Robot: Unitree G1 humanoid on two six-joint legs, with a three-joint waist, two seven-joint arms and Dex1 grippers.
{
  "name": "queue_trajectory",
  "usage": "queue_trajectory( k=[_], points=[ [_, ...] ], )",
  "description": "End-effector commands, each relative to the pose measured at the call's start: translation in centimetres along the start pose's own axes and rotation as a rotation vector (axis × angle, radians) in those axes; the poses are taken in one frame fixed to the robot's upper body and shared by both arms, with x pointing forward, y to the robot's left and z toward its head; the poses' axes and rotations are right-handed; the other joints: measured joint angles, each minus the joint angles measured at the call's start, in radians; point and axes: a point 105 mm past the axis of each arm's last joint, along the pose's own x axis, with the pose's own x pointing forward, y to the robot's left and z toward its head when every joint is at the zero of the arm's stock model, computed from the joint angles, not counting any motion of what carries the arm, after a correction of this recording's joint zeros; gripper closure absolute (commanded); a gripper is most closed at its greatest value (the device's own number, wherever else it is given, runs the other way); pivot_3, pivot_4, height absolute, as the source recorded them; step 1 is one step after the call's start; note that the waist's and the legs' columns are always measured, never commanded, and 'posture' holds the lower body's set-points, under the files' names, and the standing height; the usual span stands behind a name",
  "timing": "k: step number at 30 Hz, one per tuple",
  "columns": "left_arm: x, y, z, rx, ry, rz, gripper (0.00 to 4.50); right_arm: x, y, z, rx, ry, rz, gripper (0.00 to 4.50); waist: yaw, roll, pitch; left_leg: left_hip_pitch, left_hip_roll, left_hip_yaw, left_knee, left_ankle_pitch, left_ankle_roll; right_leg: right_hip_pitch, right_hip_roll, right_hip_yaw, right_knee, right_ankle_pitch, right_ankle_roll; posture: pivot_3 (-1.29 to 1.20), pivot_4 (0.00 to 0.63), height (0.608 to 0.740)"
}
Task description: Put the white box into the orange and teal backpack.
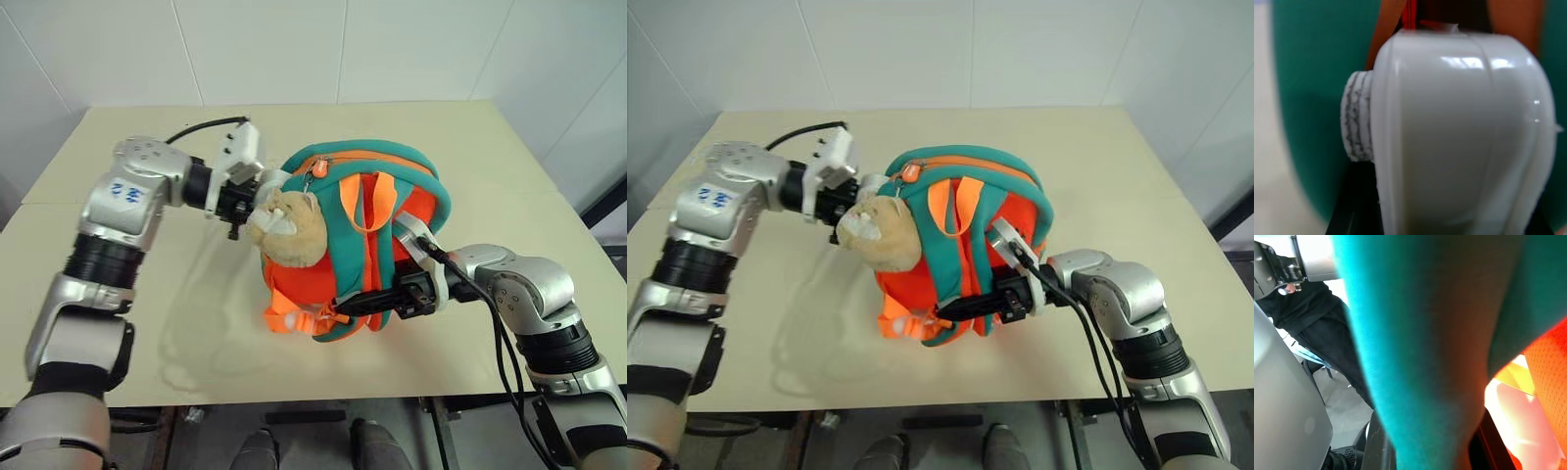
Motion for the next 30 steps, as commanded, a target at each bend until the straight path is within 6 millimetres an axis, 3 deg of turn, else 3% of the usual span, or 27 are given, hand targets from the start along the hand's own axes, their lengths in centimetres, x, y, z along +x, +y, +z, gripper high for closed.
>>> queue_trajectory(
  k=[1, 6, 8, 16, 19, 24, 30],
  points=[
    [0.8, -0.4, 0.7, 0.009, -0.048, -0.066, 3.11, 0.2, 0.7, 0.7, -0.039, -0.025, 0.012, 4.3, 0.0, 0.0, 0.0, 0.0, 0.0, 0.0, 0.0, 0.0, 0.0, 0.0, 0.0, 0.0, 0.0, 0.0, 0.0, 0.0, 0.15, 0.74],
    [1.5, 0.0, 0.2, 0.011, -0.071, -0.021, 3.11, 0.3, 0.8, 0.6, -0.039, -0.028, 0.008, 4.3, 0.004, 0.0, 0.0, 0.0, 0.0, 0.0, 0.001, 0.0, 0.0, 0.0, 0.0, 0.0, 0.0, 0.0, 0.0, 0.0, 0.15, 0.74],
    [1.1, 0.0, 0.2, 0.001, -0.084, 0.002, 2.36, 0.3, 0.9, 0.6, -0.04, -0.031, 0.005, 4.3, 0.004, 0.0, 0.0, 0.0, 0.0, 0.0, 0.001, 0.0, 0.0, 0.0, 0.0, 0.0, 0.001, 0.0, 0.0, 0.0, 0.15, 0.74],
    [-3.4, -0.2, 0.0, 0.023, -0.064, 0.125, 0.11, 0.2, 0.8, 0.4, -0.037, -0.03, -0.005, 4.3, -0.002, 0.0, 0.0, 0.001, 0.0, -0.001, 0.001, 0.001, 0.002, -0.001, 0.0, 0.0, 0.005, 0.0, 0.0, 0.0, 0.15, 0.74],
    [-5.7, -0.7, -0.2, 0.053, -0.02, 0.166, 0.03, 0.2, 0.7, 0.4, -0.036, -0.029, -0.006, 4.3, -0.004, 0.0, 0.0, 0.001, 0.0, -0.001, 0.001, 0.001, 0.003, -0.001, 0.0, 0.0, 0.005, 0.0, 0.0, 0.0, 0.15, 0.74],
    [-7.8, -2.7, 0.1, 0.06, 0.025, 0.177, 0.03, 0.2, 0.6, 0.3, -0.039, -0.027, -0.01, 4.3, -0.001, 0.0, 0.0, 0.002, 0.0, -0.002, 0.001, 0.002, 0.003, -0.001, 0.0, 0.0, 0.006, -0.001, -0.001, 0.0, 0.15, 0.74],
    [-7.4, -5.9, 1.7, 0.045, -0.035, 0.147, 0.03, 0.1, 0.3, 0.1, -0.035, -0.027, -0.018, 4.3, 0.001, 0.0, 0.0, 0.001, 0.0, -0.002, 0.001, 0.002, 0.003, -0.001, 0.0, 0.0, 0.009, -0.001, -0.001, 0.0, 0.15, 0.74]
  ],
)
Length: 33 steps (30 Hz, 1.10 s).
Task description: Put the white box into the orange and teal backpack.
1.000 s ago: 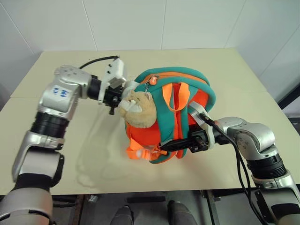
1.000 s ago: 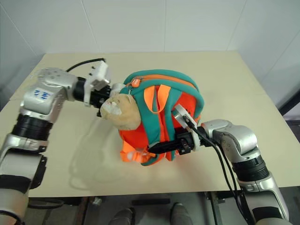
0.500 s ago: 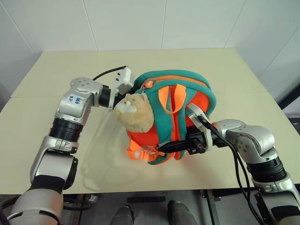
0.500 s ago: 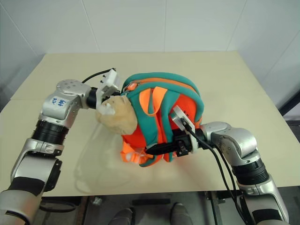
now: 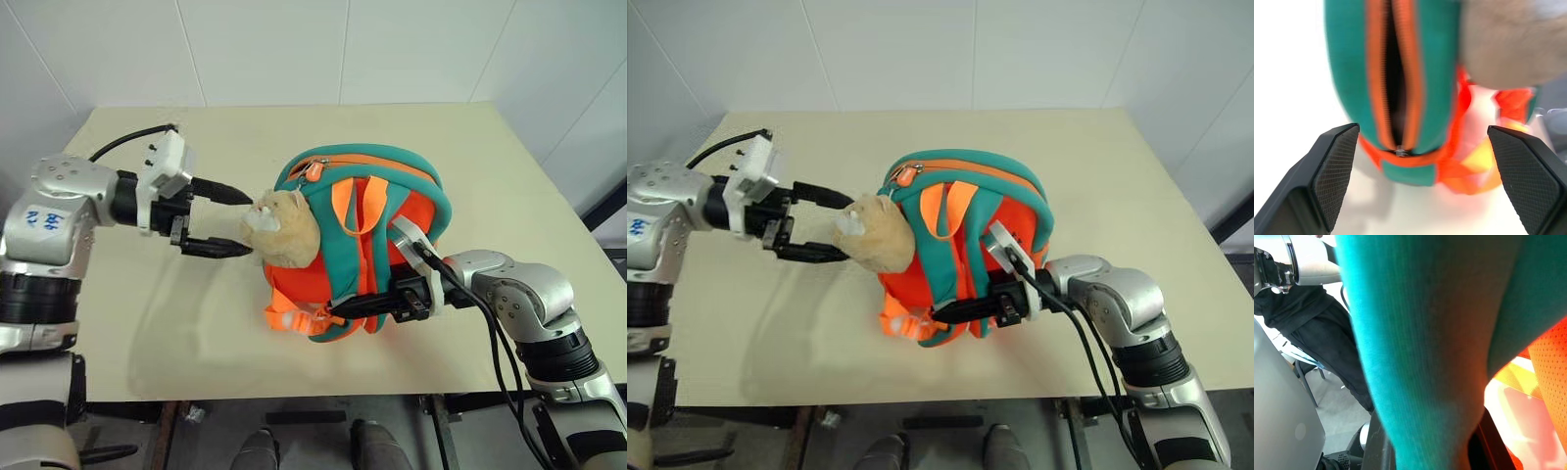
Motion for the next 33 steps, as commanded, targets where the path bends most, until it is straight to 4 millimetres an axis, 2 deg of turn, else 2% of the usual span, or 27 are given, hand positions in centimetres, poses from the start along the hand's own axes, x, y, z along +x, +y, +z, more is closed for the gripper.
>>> queue_trajectory(
  k=[1, 5, 10, 14, 18, 20, 25, 29, 31, 33],
  points=[
    [0.1, -1.9, 2.3, 0.05, -0.06, -0.013, 0.03, -0.1, 0.2, 0.4, -0.028, -0.014, 0.012, 4.3, 0.001, 0.0, 0.0, 0.0, 0.0, 0.0, 0.0, 0.0, 0.0, 0.0, 0.0, 0.0, 0.0, 0.0, 0.0, 0.0, 0.15, 0.74],
    [1.0, -3.5, 3.0, 0.039, -0.099, -0.018, 0.03, -0.1, 0.0, 0.4, -0.027, -0.014, 0.01, 4.3, 0.0, 0.0, 0.0, 0.0, 0.0, 0.0, 0.0, 0.0, 0.0, 0.0, 0.0, 0.0, -0.001, 0.0, 0.0, 0.0, 0.15, 0.74],
    [2.2, -3.0, 3.7, 0.038, -0.194, 0.044, 0.03, 0.1, -0.2, 0.5, -0.032, -0.015, 0.012, 4.3, 0.002, 0.0, 0.0, 0.001, 0.0, 0.0, 0.001, 0.001, 0.0, 0.0, 0.0, 0.0, 0.0, 0.0, -0.001, 0.0, 0.15, 0.74],
    [2.4, -2.8, 4.4, 0.03, -0.26, 0.066, 0.03, 0.2, -0.3, 0.5, -0.035, -0.017, 0.012, 4.3, 0.001, 0.0, 0.0, 0.001, 0.0, -0.001, 0.002, 0.002, 0.0, 0.0, 0.0, 0.0, 0.001, 0.001, -0.001, 0.0, 0.15, 0.74],
    [2.2, -2.0, 3.9, 0.053, -0.242, 0.122, 1.16, 0.1, -0.3, 0.4, -0.033, -0.02, 0.006, 4.3, 0.002, 0.0, 0.0, 0.002, 0.0, -0.001, 0.002, 0.002, 0.0, 0.0, 0.0, 0.0, 0.001, 0.001, -0.001, 0.0, 0.15, 0.74],
    [1.4, -1.5, 3.8, 0.063, -0.216, 0.148, 1.77, 0.1, -0.2, 0.4, -0.032, -0.022, 0.003, 4.3, 0.002, 0.0, 0.0, 0.001, 0.0, 0.0, 0.002, 0.002, 0.0, 0.0, 0.0, 0.0, 0.001, 0.001, -0.001, 0.0, 0.15, 0.74],
    [-3.8, 0.9, 2.3, 0.044, -0.003, 0.234, 3.08, -0.1, -0.1, 0.1, -0.026, -0.022, -0.006, 4.3, -0.006, 0.0, 0.0, 0.002, 0.0, 0.0, 0.002, 0.002, 0.0, 0.0, 0.001, 0.0, 0.001, 0.0, -0.002, 0.0, 0.15, 0.74],
    [-6.7, 2.8, 1.0, 0.039, 0.076, 0.309, 3.08, -0.2, -0.1, 0.0, -0.024, -0.02, -0.014, 4.3, -0.003, 0.0, 0.0, 0.003, 0.0, 0.001, 0.001, 0.002, 0.0, 0.0, 0.0, 0.0, 0.001, 0.0, -0.003, 0.0, 0.15, 0.74],
    [-7.0, 3.8, -0.7, 0.019, 0.107, 0.327, 3.08, -0.1, -0.1, 0.0, -0.024, -0.025, -0.02, 4.3, 0.0, 0.0, 0.0, 0.003, 0.0, 0.0, 0.001, 0.002, 0.0, 0.0, 0.0, 0.0, 0.001, 0.0, -0.003, 0.0, 0.15, 0.74],
    [-6.5, 3.9, -2.5, 0.003, 0.146, 0.3, 3.08, -0.1, 0.0, 0.0, -0.023, -0.029, -0.022, 4.3, 0.001, 0.0, 0.0, 0.003, 0.0, 0.001, 0.001, 0.002, 0.0, 0.0, 0.0, 0.0, 0.001, 0.0, -0.003, 0.0, 0.15, 0.74]
  ],
)
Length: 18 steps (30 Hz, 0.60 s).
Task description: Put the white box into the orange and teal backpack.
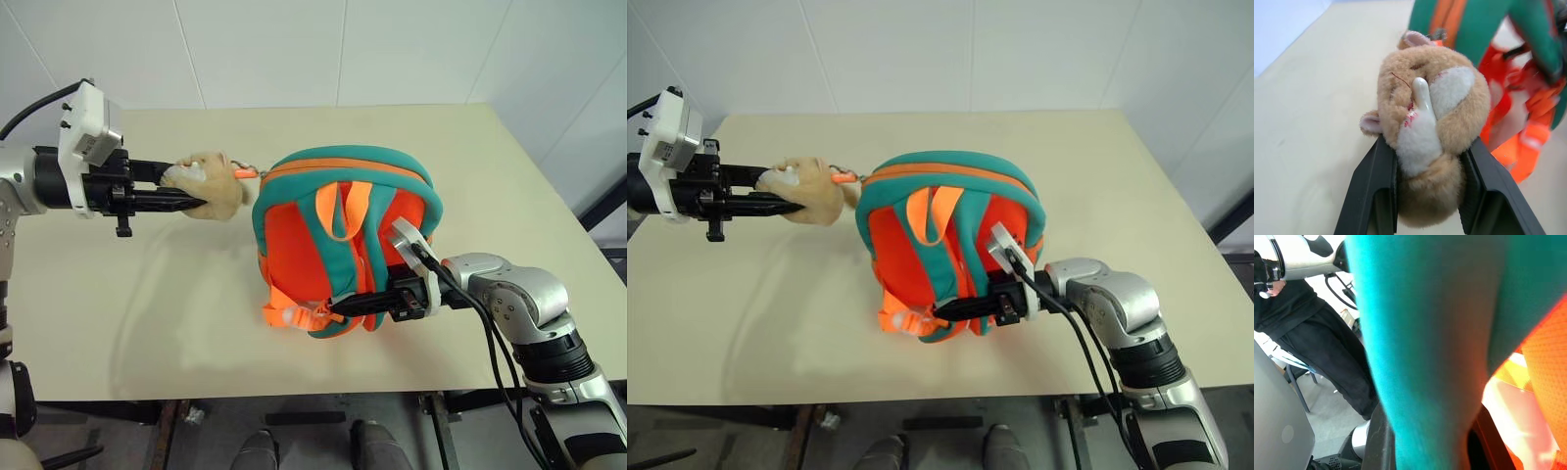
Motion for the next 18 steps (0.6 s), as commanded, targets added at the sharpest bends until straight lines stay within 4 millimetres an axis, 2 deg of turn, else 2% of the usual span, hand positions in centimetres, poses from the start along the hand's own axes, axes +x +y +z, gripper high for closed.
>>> queue_trajectory(
  k=[1, 4, 6, 9, 13, 15, 18],
  points=[
    [0.4, 0.4, -3.2, 0.013, 0.112, -0.006, 3.08, 0.0, 0.6, 0.4, -0.025, -0.017, 0.007, 4.3, 0.0, 0.0, 0.0, 0.0, 0.0, 0.0, 0.0, 0.0, 0.0, 0.0, 0.0, 0.0, 0.0, 0.0, 0.0, 0.0, 0.15, 0.74],
    [2.6, -1.4, -7.6, 0.021, 0.211, -0.1, 3.08, 0.0, 0.9, 0.1, -0.018, -0.018, 0.0, 4.3, -0.003, 0.0, 0.0, 0.0, 0.0, 0.0, 0.0, 0.0, 0.0, 0.0, 0.0, 0.0, 0.0, 0.0, 0.0, 0.0, 0.15, 0.74],
    [4.0, -2.5, -8.9, 0.009, 0.192, -0.142, 3.08, -0.1, 1.0, 0.0, -0.012, -0.02, -0.006, 4.3, -0.002, 0.0, 0.0, 0.0, 0.0, 0.0, -0.001, 0.0, 0.0, 0.0, 0.0, 0.0, 0.0, 0.0, 0.0, 0.0, 0.15, 0.74],
    [5.8, -3.1, -9.6, -0.003, 0.147, -0.15, 3.08, -0.1, 1.0, -0.1, -0.005, -0.027, -0.019, 4.3, 0.002, -0.001, 0.0, -0.001, 0.0, 0.0, 0.0, 0.0, 0.0, 0.0, 0.0, 0.0, 0.0, 0.0, 0.0, 0.0, 0.15, 0.74],
    [9.2, -4.2, -11.1, -0.054, 0.073, -0.136, 3.08, 0.2, 0.9, -0.6, 0.0, -0.039, -0.045, 4.3, 0.004, -0.001, 0.0, 0.0, 0.0, 0.0, 0.001, 0.0, 0.0, 0.0, 0.0, 0.0, 0.001, 0.0, 0.0, 0.0, 0.15, 0.74],
    [9.9, -4.8, -11.5, -0.068, 0.047, -0.131, 3.08, 0.2, 0.6, -1.0, -0.009, -0.034, -0.071, 4.3, 0.006, -0.001, 0.0, 0.0, 0.0, -0.001, 0.002, 0.0, 0.001, 0.0, 0.0, 0.0, 0.002, 0.0, 0.0, 0.0, 0.15, 0.74],
    [10.1, -5.0, -10.2, 0.034, -0.036, -0.093, 3.08, -0.1, 0.1, -1.2, -0.018, -0.045, -0.133, 4.3, 0.007, -0.001, 0.0, 0.0, -0.001, -0.001, 0.003, 0.0, 0.001, 0.001, -0.001, 0.0, 0.001, 0.001, 0.001, 0.0, 0.15, 0.74]
  ],
)
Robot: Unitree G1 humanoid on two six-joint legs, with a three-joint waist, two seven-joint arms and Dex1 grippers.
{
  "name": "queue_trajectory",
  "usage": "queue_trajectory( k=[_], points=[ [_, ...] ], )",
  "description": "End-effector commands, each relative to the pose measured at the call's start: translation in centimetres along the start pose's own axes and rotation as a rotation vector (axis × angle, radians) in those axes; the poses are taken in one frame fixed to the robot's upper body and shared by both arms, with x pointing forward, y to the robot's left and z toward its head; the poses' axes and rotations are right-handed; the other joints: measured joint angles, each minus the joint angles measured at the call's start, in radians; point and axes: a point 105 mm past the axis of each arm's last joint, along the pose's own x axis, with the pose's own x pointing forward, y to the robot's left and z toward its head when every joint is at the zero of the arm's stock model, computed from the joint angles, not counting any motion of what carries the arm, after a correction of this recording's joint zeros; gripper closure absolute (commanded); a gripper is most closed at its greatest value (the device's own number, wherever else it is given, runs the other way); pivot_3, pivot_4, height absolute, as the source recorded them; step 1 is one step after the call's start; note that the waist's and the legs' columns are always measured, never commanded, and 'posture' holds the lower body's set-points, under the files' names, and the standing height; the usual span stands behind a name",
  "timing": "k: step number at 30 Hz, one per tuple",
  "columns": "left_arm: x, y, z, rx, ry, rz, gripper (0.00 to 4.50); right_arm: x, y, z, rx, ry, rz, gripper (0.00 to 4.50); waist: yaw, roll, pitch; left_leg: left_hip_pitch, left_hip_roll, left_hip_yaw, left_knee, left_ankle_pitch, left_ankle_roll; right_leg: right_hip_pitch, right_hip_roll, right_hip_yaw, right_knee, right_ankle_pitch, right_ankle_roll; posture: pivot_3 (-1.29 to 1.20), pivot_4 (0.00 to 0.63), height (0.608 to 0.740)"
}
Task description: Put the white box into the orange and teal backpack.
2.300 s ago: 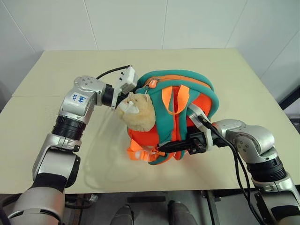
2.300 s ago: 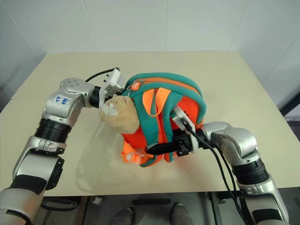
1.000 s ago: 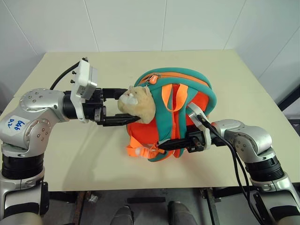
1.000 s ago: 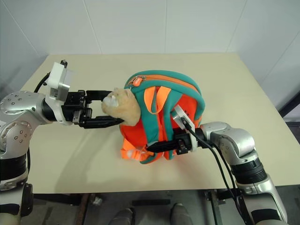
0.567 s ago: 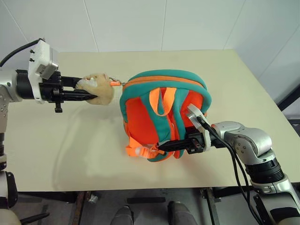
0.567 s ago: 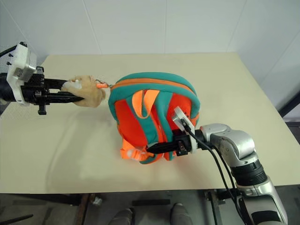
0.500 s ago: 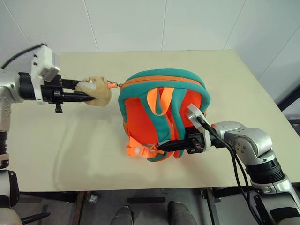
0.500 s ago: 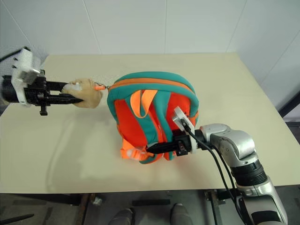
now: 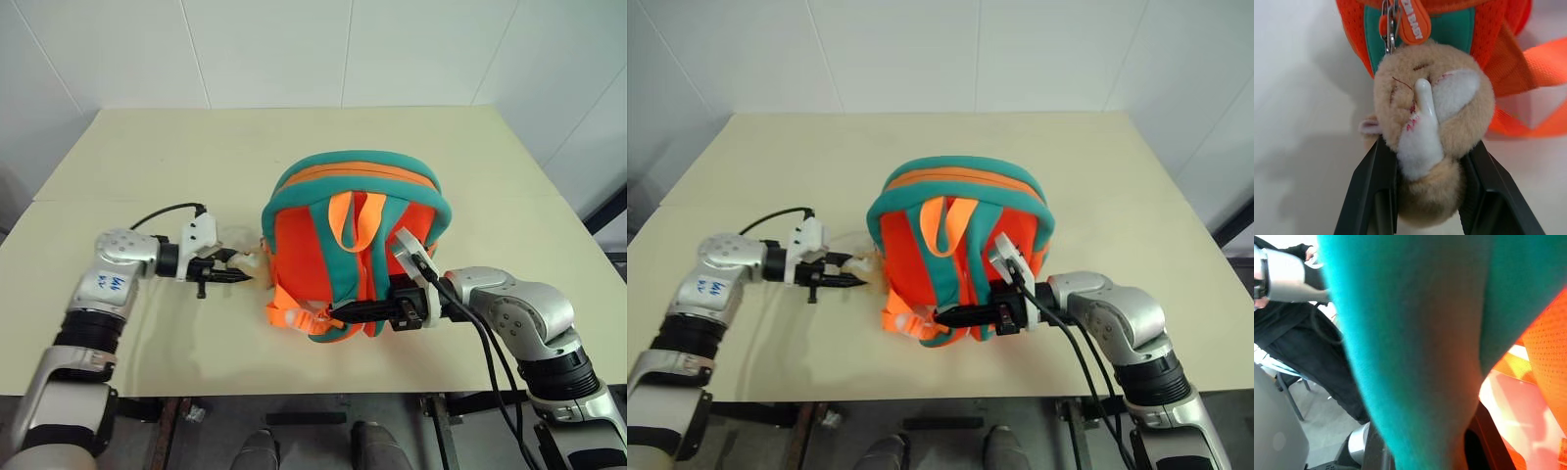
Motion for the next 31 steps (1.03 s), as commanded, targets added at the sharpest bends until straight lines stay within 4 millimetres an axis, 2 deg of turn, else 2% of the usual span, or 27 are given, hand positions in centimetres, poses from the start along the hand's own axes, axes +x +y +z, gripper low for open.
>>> queue_trajectory(
  k=[1, 2, 4, 5, 8, 9, 12, 14, 15, 19, 20, 23, 25, 28, 31],
  points=[
    [-0.4, 0.3, 2.9, 0.124, -0.096, 0.065, 3.08, -0.6, -0.1, 1.3, -0.062, -0.063, -0.07, 4.3, 0.002, 0.0, 0.0, 0.0, 0.0, 0.0, 0.001, 0.0, 0.0, 0.0, 0.0, 0.0, 0.0, 0.0, 0.0, 0.0, 0.15, 0.74],
    [-1.1, 0.8, 4.3, 0.125, -0.136, 0.11, 3.08, -1.2, -0.5, 2.0, -0.051, -0.111, -0.121, 4.3, 0.003, 0.0, 0.0, 0.0, 0.0, -0.001, 0.001, 0.0, 0.0, 0.0, 0.0, 0.0, 0.0, 0.0, 0.0, 0.0, 0.15, 0.74],
    [-2.6, 1.0, 6.0, 0.107, -0.171, 0.156, 2.66, -2.6, -0.5, 3.2, -0.07, -0.177, -0.175, 3.6, 0.006, 0.0, 0.0, -0.002, 0.0, -0.001, 0.003, 0.0, 0.0, 0.0, 0.0, 0.0, 0.0, 0.001, 0.001, 0.0, 0.15, 0.74],
    [-3.4, 0.7, 6.2, 0.096, -0.169, 0.165, 2.48, -3.2, -0.3, 3.3, -0.085, -0.173, -0.202, 3.41, 0.005, 0.0, 0.0, -0.002, 0.0, -0.002, 0.003, 0.0, 0.0, 0.0, 0.0, 0.0, 0.0, 0.001, 0.001, 0.0, 0.15, 0.74],
    [-5.0, -0.7, 6.0, 0.059, -0.134, 0.176, 1.61, -4.9, 0.2, 3.4, -0.183, -0.139, -0.289, 2.4, -0.001, 0.0, 0.0, -0.002, 0.0, -0.001, 0.002, 0.0, 0.0, 0.0, 0.0, 0.0, -0.001, 0.001, 0.001, 0.0, 0.15, 0.74],
    [-5.6, -1.2, 5.5, 0.04, -0.119, 0.195, 1.3, -5.4, 0.4, 3.8, -0.277, -0.132, -0.339, 2.06, -0.002, 0.0, 0.0, -0.001, 0.0, -0.001, 0.0, 0.0, 0.0, 0.001, 0.0, 0.0, -0.002, 0.001, 0.001, 0.0, 0.15, 0.74],
    [-6.9, -2.4, 4.2, 0.021, -0.081, 0.239, 0.44, -6.2, 1.5, 2.9, -0.495, 0.016, -0.388, 1.14, -0.005, 0.0, 0.0, 0.002, 0.0, 0.001, -0.003, 0.0, 0.001, 0.001, 0.0, 0.0, -0.003, 0.0, 0.0, 0.0, 0.15, 0.74],
    [-6.9, -3.5, 3.7, 0.045, -0.063, 0.23, 0.0, -7.0, 2.0, 2.9, -0.481, 0.0, -0.418, 0.49, -0.003, 0.0, 0.0, 0.002, 0.001, 0.001, -0.004, 0.0, 0.001, 0.001, 0.0, 0.0, -0.003, 0.0, -0.001, 0.0, 0.15, 0.74],
    [-6.8, -3.9, 3.7, 0.034, -0.073, 0.234, 0.0, -7.6, 2.1, 3.0, -0.471, -0.005, -0.442, 0.12, -0.003, 0.0, 0.0, 0.003, 0.001, 0.001, -0.003, 0.0, 0.001, 0.002, 0.0, 0.0, -0.003, 0.0, -0.001, 0.0, 0.15, 0.74],
    [-6.1, -4.8, 3.1, -0.009, -0.095, 0.224, 0.0, -10.2, 1.4, 2.7, -0.474, 0.021, -0.549, 0.05, 0.001, 0.0, 0.0, 0.011, 0.001, 0.002, -0.003, 0.0, 0.001, 0.013, 0.0, 0.0, -0.01, -0.002, -0.006, 0.0, 0.15, 0.74],
    [-5.9, -5.1, 3.0, -0.015, -0.101, 0.214, 0.0, -11.1, 1.1, 2.7, -0.485, 0.03, -0.587, 0.05, 0.0, 0.0, 0.0, 0.012, 0.001, 0.003, -0.003, 0.0, 0.001, 0.015, 0.0, 0.0, -0.014, -0.005, -0.017, 0.0, 0.15, 0.74],
    [-5.6, -5.3, 2.9, -0.005, -0.12, 0.209, 0.0, -13.3, 0.1, 2.5, -0.505, 0.042, -0.681, 0.05, -0.002, 0.0, 0.0, 0.014, 0.001, 0.003, -0.003, 0.001, 0.003, 0.021, 0.0, 0.0, -0.021, 0.0, -0.017, 0.0, 0.15, 0.74],
    [-5.5, -5.0, 2.8, 0.029, -0.126, 0.218, 0.0, -14.0, 0.0, 1.3, -0.52, 0.125, -0.675, 0.05, -0.002, 0.0, 0.0, 0.014, 0.001, 0.004, -0.003, 0.001, 0.003, 0.022, 0.0, 0.0, -0.022, 0.0, -0.018, 0.0, 0.15, 0.74],
    [-4.8, -4.5, 3.0, 0.022, -0.14, 0.193, 0.0, -15.0, -0.5, 1.5, -0.552, 0.129, -0.719, 0.05, -0.002, 0.0, 0.0, 0.014, 0.001, 0.003, -0.004, 0.001, 0.003, 0.021, 0.0, 0.0, -0.022, 0.0, -0.017, 0.0, 0.15, 0.74],
    [-5.0, -4.2, 3.0, 0.037, -0.123, 0.17, 0.0, -16.3, -1.1, 1.4, -0.58, 0.157, -0.764, 0.05, -0.003, 0.0, 0.0, 0.014, 0.001, 0.003, -0.004, 0.001, 0.003, 0.021, 0.0, 0.0, -0.022, 0.0, -0.017, 0.0, 0.15, 0.74]
  ],
)
